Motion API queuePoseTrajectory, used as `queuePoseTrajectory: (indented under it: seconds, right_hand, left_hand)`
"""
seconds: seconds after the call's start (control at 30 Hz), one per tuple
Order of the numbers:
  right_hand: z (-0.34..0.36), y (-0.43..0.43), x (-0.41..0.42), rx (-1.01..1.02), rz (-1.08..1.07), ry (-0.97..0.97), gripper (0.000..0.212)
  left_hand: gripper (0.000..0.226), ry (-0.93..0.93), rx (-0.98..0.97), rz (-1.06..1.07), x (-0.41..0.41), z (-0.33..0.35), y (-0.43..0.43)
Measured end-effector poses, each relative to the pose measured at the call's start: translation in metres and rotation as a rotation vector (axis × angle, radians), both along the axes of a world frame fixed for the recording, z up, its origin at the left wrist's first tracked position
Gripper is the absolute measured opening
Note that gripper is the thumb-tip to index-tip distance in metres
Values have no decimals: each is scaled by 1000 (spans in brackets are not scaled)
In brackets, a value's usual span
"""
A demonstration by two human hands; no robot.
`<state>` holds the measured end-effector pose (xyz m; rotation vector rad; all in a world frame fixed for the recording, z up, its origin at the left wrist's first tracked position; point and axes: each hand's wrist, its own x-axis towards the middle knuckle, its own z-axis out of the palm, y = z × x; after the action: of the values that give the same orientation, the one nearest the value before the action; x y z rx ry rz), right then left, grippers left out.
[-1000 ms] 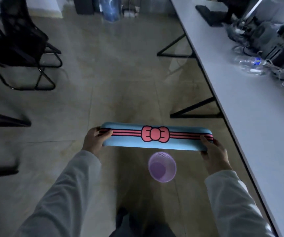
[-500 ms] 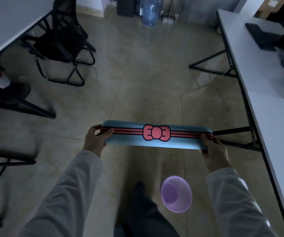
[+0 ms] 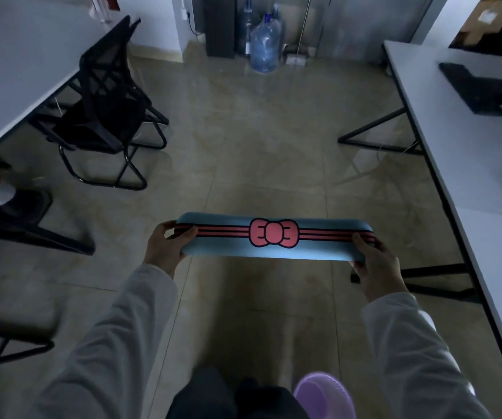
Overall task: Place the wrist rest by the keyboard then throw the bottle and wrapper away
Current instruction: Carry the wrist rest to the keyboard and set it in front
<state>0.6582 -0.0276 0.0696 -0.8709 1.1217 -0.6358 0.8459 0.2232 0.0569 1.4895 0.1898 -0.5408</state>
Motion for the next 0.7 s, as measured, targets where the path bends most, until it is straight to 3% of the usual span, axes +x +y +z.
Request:
queuePoseTrajectory:
  seconds: [0.07, 0.27, 0.47, 0.7]
  right_hand:
    - [-1, -12, 17, 0, 0, 5, 7]
    - [-8, -54, 80, 28, -46, 10, 9]
    - [1, -96, 156, -28, -110, 46, 23]
    - [4, -144, 227, -21, -210, 62, 9]
  left_hand:
    - [52, -2, 0, -6, 20, -3, -15]
    - [50, -5, -7, -36, 95, -11, -68]
    - [51, -37, -29, -107, 192, -13, -124]
    - [37, -45, -37, -225, 285, -8, -194]
